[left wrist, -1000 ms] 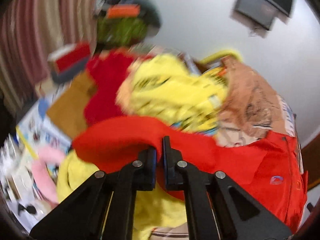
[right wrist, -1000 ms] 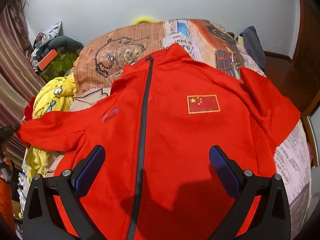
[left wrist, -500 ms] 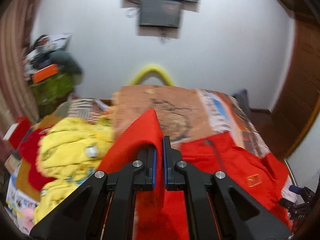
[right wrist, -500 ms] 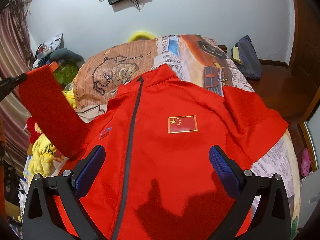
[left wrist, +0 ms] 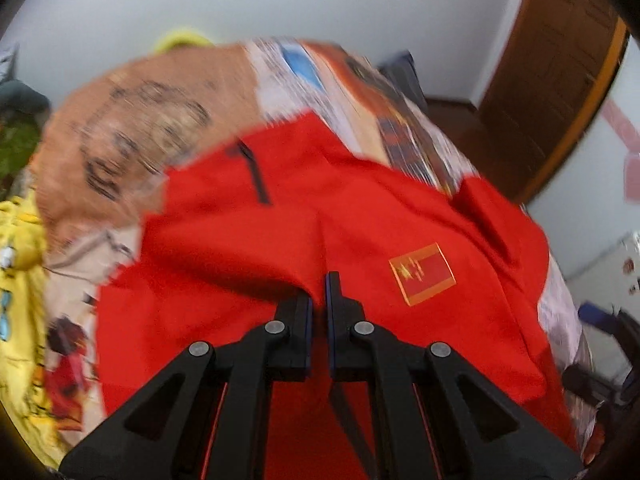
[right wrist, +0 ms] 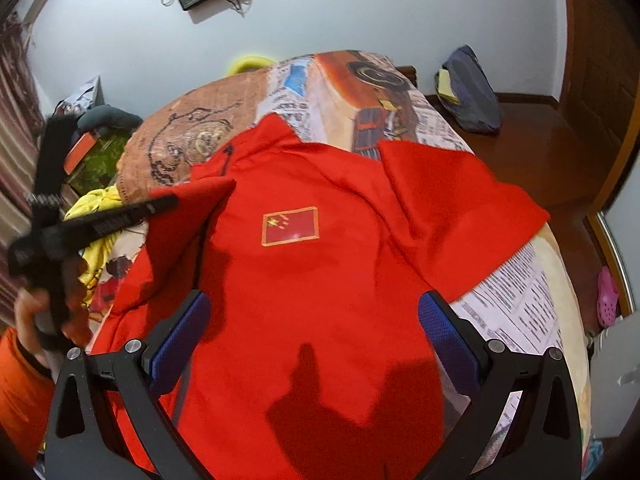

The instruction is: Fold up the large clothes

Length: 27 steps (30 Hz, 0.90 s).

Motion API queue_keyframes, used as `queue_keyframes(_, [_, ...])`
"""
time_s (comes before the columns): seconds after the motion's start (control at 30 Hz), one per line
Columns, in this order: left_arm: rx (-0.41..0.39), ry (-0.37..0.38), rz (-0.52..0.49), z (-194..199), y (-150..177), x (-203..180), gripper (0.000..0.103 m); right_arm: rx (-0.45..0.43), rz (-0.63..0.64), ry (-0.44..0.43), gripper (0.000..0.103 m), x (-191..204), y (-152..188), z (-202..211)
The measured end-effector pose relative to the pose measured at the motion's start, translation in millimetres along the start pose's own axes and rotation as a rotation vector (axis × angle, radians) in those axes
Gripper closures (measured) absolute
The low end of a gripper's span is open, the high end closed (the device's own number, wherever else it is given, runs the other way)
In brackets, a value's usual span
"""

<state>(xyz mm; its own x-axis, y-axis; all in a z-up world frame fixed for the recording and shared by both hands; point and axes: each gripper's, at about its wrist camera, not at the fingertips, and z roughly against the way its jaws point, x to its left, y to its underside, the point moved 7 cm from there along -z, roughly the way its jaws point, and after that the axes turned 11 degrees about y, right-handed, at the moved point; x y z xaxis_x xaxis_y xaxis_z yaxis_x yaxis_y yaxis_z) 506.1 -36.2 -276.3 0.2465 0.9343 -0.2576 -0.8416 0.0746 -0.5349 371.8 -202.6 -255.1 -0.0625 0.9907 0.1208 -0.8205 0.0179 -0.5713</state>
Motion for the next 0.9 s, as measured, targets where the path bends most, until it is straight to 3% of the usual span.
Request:
queue_keyframes(0.2, [0.103,0.032,-0.05,-26,27,-31,0.098,0.03,-0.002,0.024,0.0,-11,8,-6])
queue_keyframes(0.3, [0.127,0.043,-0.097,-24,37,-42,0.092,0.032,0.019,0.039,0.0,-11,11,-3])
queue_keyframes(0.37, [0.138,0.05,-0.116,-18,43,-46,0.081,0.029,0.037,0.045,0.0,-9,11,-2])
queue_keyframes(0.43, [0.133,0.074,-0.124,-5,47,-49,0.059,0.024,0.061,0.054,0.0,-3,10,3])
queue_keyframes(0.53, [0.093,0.089,-0.136,25,48,-48,0.043,0.008,0.095,0.059,0.0,6,8,10])
queue_keyframes(0.7, [0.003,0.026,-0.16,75,41,-20,0.034,-0.025,0.164,0.053,0.0,32,0,19])
queue_keyframes(0.9, [-0.08,-0.083,-0.038,130,48,66,0.03,-0.045,0.269,0.039,0.0,76,-5,17])
